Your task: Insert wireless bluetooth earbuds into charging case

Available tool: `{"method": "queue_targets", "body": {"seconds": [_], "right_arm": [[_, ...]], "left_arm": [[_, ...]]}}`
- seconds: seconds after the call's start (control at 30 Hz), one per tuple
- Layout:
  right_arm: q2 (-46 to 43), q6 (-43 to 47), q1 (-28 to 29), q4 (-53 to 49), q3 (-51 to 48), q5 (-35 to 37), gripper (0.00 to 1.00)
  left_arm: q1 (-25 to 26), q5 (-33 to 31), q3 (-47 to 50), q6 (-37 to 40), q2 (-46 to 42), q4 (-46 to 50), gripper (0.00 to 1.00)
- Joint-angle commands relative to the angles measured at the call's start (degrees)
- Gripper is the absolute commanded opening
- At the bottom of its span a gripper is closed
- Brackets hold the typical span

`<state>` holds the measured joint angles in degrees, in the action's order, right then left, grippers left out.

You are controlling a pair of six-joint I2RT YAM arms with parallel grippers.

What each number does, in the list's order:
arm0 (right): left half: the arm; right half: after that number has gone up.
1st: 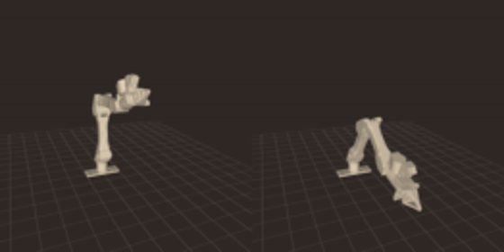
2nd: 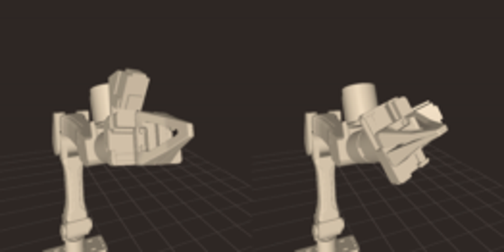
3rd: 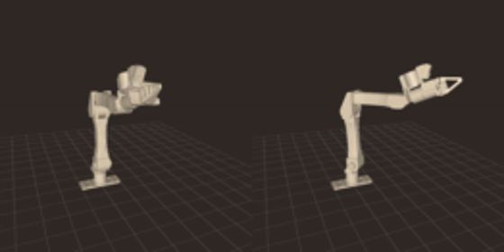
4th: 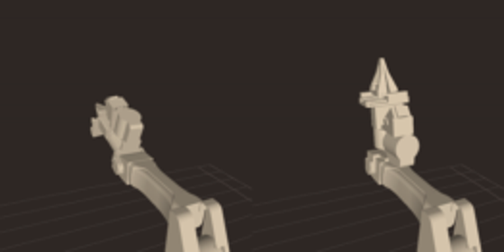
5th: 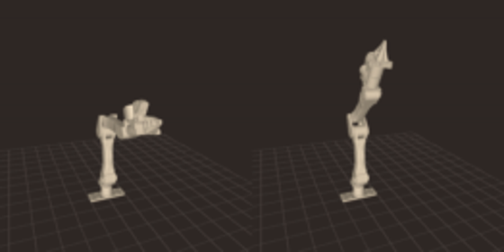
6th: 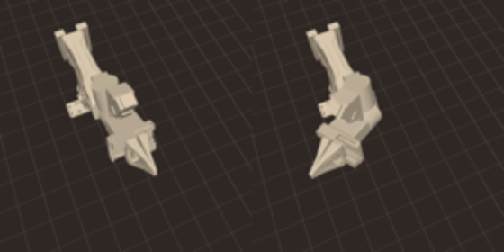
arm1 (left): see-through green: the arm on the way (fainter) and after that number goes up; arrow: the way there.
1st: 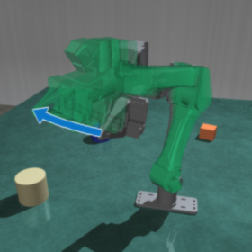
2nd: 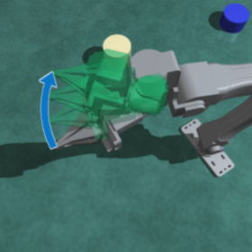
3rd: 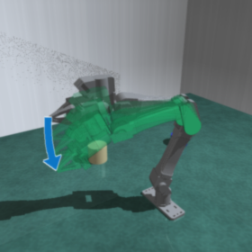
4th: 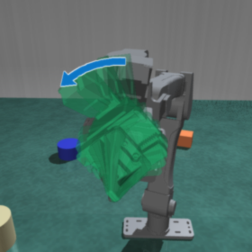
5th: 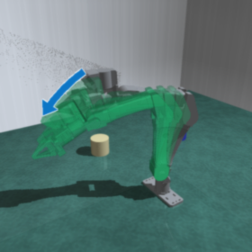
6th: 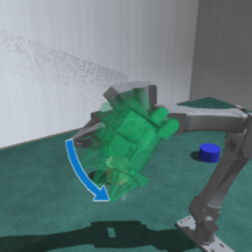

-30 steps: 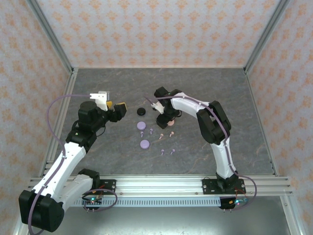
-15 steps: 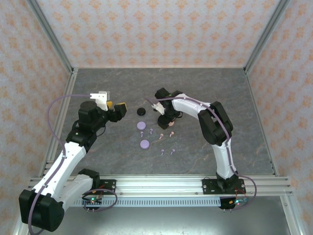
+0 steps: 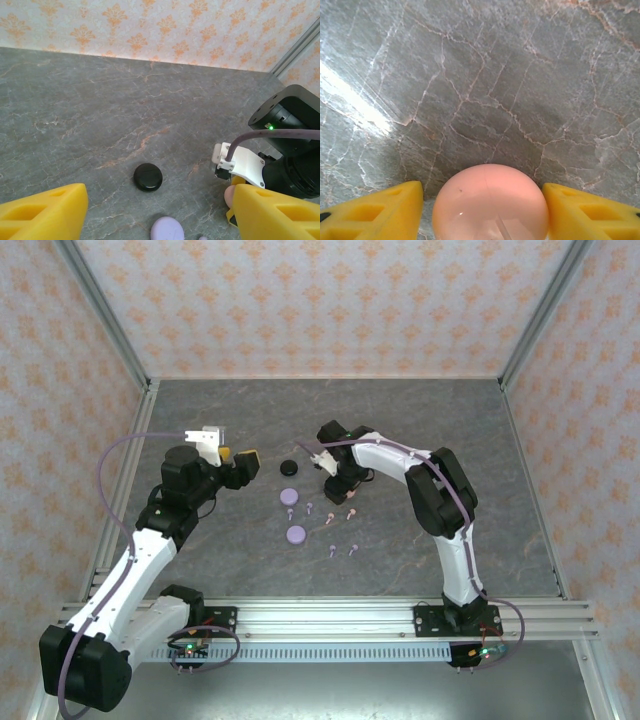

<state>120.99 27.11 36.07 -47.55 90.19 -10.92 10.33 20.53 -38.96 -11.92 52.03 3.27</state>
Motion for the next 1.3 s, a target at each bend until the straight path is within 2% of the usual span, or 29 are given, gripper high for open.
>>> {"method": "queue_targets", "body": {"seconds": [0.0, 0.53, 0.7, 0.83, 1.1, 1.27], "right_arm": [[-0.76, 1.54, -0.81, -6.55, -2.16, 3.48, 0.63], [-1.16, 1.89, -1.57, -7.66, -2.82, 1.48, 0.65], [-1.01, 1.93, -1.57, -6.77, -2.96, 0.8, 0.61], [-2.15, 1.72, -1.77, -6.4, -3.04, 0.85, 0.52], [-15.78, 0.59, -2.6, 1.96, -7.84, -0.93, 0.5], [-28.11, -0.65, -2.6, 10.44, -12.28, -4.19, 0.49]], "left_arm": [[-0.41, 0.14, -1.46, 0.94, 0.35, -0.33, 0.76], [-0.43, 0.32, -1.28, 0.87, 0.53, -0.28, 0.76], [-0.48, 0.41, -1.26, 0.85, 0.44, -0.31, 0.76], [-0.42, 0.39, -1.26, 0.76, 0.18, -0.13, 0.76], [-0.45, 3.02, -2.19, -0.74, 0.18, -0.65, 0.76], [-0.4, 8.82, -4.59, -5.03, 2.07, -2.11, 0.75]]}}
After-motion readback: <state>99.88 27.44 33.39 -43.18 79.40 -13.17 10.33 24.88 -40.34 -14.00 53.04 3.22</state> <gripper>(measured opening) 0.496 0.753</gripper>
